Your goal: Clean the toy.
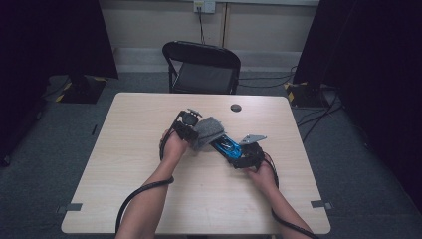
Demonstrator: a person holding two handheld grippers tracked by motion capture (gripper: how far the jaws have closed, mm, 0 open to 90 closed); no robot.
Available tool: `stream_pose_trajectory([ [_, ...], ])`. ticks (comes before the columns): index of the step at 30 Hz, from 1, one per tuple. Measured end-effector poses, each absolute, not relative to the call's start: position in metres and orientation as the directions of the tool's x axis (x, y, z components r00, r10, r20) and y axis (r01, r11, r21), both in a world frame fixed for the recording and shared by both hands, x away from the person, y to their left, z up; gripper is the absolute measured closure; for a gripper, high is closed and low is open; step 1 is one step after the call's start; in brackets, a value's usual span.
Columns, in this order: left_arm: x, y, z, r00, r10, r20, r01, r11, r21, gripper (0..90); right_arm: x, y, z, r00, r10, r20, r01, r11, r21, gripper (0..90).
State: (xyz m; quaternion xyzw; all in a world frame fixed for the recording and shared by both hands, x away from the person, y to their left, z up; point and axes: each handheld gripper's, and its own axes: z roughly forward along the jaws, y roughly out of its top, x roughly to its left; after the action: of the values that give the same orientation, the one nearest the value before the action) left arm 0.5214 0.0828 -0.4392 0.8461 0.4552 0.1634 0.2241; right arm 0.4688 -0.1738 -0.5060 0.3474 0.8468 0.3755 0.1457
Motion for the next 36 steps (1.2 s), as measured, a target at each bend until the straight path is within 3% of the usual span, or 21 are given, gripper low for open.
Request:
stream_pose_trajectory([
  [19, 0.517, 0.117, -0.426, 0.478, 0.875, 0.075, 0.707, -0.434, 0.559, 74.0, 0.469, -0.174, -0.506, -0.716, 0.698, 0.015, 0.479, 0.476, 0.737, 22.5],
  [28, 0.495, 0.095, -0.403, 0.560, 0.827, 0.052, 0.614, -0.456, 0.644, 74.0, 0.469, -0.174, -0.506, -0.716, 0.698, 0.014, 0.479, 0.476, 0.737, 22.5],
  [36, 0.469, 0.056, -0.410, 0.674, 0.734, 0.090, 0.529, -0.564, 0.634, 74.1, 0.469, -0.174, -0.506, -0.716, 0.698, 0.014, 0.479, 0.477, 0.737, 22.4],
])
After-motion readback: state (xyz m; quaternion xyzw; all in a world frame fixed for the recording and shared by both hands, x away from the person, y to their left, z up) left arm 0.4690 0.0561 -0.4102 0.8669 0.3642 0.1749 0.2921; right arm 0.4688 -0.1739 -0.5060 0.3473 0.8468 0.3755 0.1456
